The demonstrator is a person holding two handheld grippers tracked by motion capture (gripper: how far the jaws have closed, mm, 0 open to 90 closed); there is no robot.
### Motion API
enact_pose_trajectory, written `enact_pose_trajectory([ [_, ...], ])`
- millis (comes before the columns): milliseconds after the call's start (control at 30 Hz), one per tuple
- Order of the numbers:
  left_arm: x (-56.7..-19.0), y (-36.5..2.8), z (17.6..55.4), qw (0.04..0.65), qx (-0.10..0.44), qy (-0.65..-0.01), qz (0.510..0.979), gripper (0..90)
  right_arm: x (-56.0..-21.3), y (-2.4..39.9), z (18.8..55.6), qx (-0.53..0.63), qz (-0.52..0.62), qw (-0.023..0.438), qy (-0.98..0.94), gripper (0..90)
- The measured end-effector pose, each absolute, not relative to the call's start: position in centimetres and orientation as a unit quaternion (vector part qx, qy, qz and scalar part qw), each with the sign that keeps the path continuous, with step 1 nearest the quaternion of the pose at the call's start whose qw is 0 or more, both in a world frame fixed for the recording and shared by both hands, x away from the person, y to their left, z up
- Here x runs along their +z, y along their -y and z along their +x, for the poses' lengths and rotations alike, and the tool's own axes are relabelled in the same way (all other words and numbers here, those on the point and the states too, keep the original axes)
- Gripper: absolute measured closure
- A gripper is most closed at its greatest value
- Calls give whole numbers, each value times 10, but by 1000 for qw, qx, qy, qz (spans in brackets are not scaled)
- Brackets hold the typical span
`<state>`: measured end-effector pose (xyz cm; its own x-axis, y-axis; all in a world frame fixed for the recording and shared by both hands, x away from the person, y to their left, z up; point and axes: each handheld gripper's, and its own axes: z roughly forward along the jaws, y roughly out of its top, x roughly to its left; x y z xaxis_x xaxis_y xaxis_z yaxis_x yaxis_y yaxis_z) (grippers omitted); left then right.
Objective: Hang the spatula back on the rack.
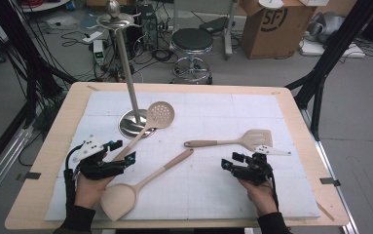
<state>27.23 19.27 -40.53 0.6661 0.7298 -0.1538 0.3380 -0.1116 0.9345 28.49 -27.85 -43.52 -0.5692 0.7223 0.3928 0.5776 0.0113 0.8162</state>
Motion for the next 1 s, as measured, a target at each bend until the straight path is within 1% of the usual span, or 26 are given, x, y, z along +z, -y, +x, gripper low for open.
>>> enact_pose_trajectory([
  [167, -407, -182, 272, 551, 142, -356, 741, 300, -437, 291, 283, 539, 462, 75, -700, 306],
  [233, -408, -180, 273, 549, 136, -351, 746, 299, -436, 293, 282, 543, 462, 76, -697, 307],
  [300, -409, -179, 274, 551, 121, -346, 750, 320, -435, 295, 281, 544, 460, 74, -698, 307],
  [467, -411, -174, 276, 543, 112, -337, 761, 317, -437, 298, 279, 545, 467, 75, -693, 308],
  [633, -418, -166, 278, 522, 77, -321, 786, 337, -436, 298, 277, 548, 465, 79, -690, 308],
  [867, -423, -154, 278, 496, 65, -309, 809, 365, -437, 300, 275, 550, 471, 77, -685, 309],
  [1000, -427, -151, 279, 475, 65, -308, 822, 365, -436, 298, 274, 549, 466, 80, -689, 309],
])
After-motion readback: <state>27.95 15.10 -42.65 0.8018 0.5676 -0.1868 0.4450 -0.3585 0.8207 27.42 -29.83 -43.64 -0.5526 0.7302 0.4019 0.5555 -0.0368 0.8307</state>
